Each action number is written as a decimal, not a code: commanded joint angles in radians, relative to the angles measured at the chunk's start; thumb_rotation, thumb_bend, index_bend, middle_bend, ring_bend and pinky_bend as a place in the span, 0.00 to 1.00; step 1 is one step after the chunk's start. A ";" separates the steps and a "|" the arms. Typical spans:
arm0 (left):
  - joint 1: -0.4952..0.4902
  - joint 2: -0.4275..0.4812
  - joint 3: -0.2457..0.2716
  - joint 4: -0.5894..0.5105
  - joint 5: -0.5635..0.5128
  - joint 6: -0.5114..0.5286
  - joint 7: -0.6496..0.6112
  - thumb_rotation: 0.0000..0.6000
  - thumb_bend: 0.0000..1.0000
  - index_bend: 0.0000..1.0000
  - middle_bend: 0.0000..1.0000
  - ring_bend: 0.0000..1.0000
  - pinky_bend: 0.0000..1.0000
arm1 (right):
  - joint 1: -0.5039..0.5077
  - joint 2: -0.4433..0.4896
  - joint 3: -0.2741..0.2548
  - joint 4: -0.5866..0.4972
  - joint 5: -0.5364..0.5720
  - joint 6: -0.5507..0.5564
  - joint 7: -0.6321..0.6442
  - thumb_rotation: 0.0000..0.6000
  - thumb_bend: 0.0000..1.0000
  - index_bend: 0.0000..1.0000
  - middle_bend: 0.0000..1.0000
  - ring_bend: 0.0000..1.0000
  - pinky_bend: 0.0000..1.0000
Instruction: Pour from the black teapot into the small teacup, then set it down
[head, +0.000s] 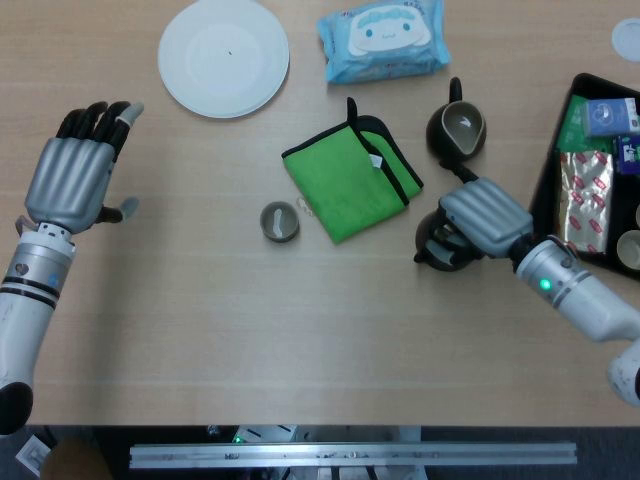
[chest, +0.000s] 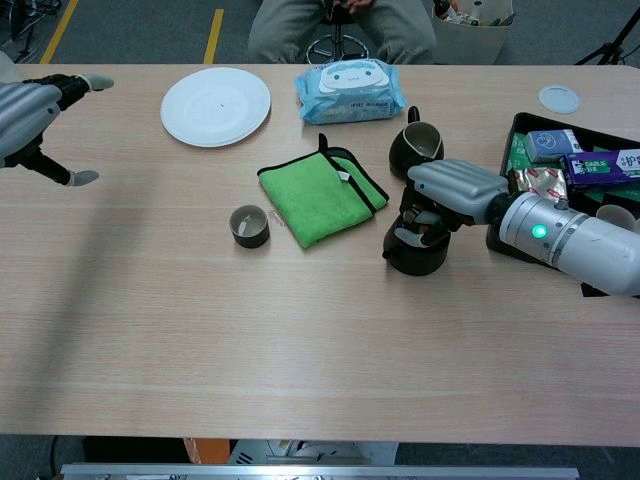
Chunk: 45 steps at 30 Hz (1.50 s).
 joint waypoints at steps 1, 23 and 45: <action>-0.001 0.000 0.000 0.000 -0.001 0.000 0.001 1.00 0.21 0.01 0.09 0.07 0.13 | 0.000 0.004 0.004 -0.001 -0.006 -0.007 0.011 0.91 0.37 0.99 0.89 0.80 0.02; -0.007 -0.008 0.004 0.011 -0.010 -0.009 0.002 1.00 0.21 0.01 0.09 0.07 0.13 | -0.008 0.018 0.032 -0.006 0.003 -0.040 0.015 0.92 0.36 0.92 0.72 0.59 0.00; -0.010 -0.011 0.007 0.026 -0.014 -0.014 -0.001 1.00 0.21 0.01 0.09 0.07 0.13 | 0.000 0.030 0.059 -0.016 0.009 -0.073 0.051 0.88 0.23 0.85 0.56 0.38 0.00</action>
